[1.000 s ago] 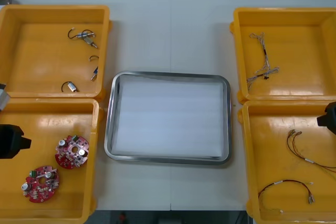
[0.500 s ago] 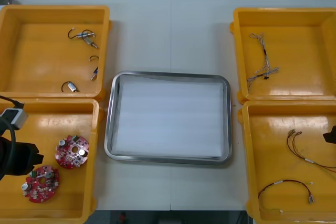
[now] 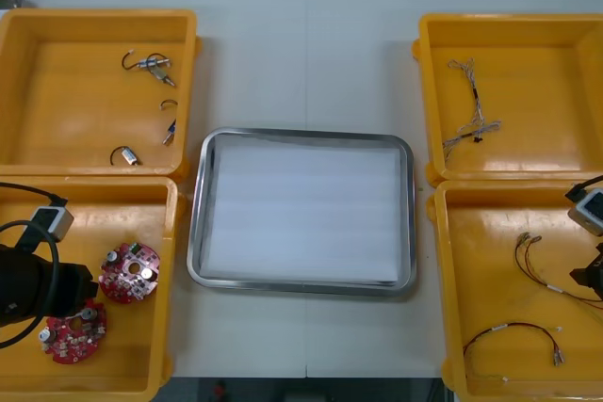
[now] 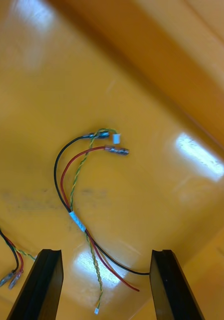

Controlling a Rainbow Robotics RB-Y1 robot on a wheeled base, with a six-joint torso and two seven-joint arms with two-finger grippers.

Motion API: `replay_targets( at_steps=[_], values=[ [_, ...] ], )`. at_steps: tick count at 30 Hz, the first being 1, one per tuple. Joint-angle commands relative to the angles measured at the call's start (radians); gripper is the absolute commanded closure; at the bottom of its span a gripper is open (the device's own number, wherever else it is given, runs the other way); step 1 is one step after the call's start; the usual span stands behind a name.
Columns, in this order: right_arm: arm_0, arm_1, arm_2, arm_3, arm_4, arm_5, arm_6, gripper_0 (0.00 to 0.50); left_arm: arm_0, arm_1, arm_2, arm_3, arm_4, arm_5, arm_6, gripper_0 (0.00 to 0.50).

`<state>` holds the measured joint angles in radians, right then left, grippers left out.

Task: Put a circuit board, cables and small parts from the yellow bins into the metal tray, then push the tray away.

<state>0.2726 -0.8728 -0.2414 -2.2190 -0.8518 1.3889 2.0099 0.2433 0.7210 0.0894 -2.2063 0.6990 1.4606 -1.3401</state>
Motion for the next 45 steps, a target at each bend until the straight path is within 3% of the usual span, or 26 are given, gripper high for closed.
replay_targets(
  at_steps=[1, 15, 33, 41, 42, 43, 45],
  values=[
    [0.022, -0.041, 0.031, 0.042, -0.012, -0.030, 0.070, 0.000, 0.042, 0.040, -0.028, -0.004, -0.007, -0.012, 0.082, 0.000],
    [0.022, -0.084, 0.188, 0.131, 0.105, -0.156, 0.072, 0.000, 0.079, 0.043, -0.073, -0.003, -0.023, -0.036, 0.091, 0.000],
    [0.011, -0.092, 0.292, 0.228, 0.120, -0.301, 0.064, 0.000, 0.073, 0.043, -0.094, -0.003, -0.042, -0.040, 0.107, 0.000],
    [0.005, -0.092, 0.309, 0.234, 0.119, -0.306, 0.059, 0.000, 0.071, 0.043, -0.112, -0.001, -0.055, -0.046, 0.113, 0.000],
    [0.005, -0.092, 0.309, 0.236, 0.119, -0.306, 0.058, 0.026, 0.071, 0.043, -0.115, 0.002, -0.059, -0.051, 0.114, 0.000],
    [0.007, -0.092, 0.309, 0.236, 0.114, -0.306, 0.056, 0.251, 0.071, 0.043, -0.117, 0.008, -0.062, -0.055, 0.116, 0.000],
    [0.007, -0.092, 0.309, 0.236, 0.111, -0.306, 0.053, 0.500, 0.070, 0.043, -0.117, 0.010, -0.066, -0.055, 0.116, 0.000]
  ],
)
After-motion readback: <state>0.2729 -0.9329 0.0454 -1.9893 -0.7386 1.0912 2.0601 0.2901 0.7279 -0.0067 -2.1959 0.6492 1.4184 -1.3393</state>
